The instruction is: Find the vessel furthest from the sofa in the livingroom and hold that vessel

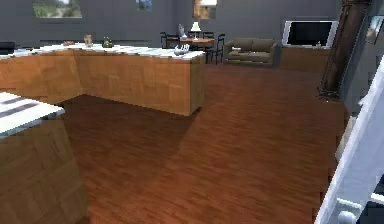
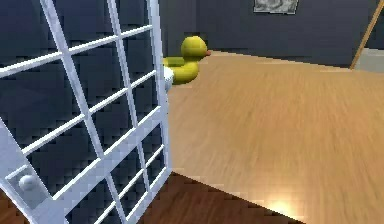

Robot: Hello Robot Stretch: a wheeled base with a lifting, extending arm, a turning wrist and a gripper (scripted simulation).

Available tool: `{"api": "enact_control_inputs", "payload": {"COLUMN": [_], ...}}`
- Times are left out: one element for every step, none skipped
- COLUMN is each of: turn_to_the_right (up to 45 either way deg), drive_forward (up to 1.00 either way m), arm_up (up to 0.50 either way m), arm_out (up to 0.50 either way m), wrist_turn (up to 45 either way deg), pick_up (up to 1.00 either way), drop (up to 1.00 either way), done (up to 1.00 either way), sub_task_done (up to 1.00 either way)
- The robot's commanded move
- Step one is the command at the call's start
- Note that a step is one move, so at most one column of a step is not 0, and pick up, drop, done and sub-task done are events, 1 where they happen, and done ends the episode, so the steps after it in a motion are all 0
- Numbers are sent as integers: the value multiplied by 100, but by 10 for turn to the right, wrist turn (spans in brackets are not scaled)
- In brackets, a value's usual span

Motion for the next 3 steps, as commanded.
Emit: {"api": "enact_control_inputs", "payload": {"turn_to_the_right": [60, 0, 180], "drive_forward": [0, 100, 0], "arm_up": [0, 0, 0], "arm_out": [0, 0, 0], "wrist_turn": [0, 0, 0], "pick_up": [0, 0, 0], "drop": [0, 0, 0], "done": [0, 0, 0], "sub_task_done": [0, 0, 0]}}
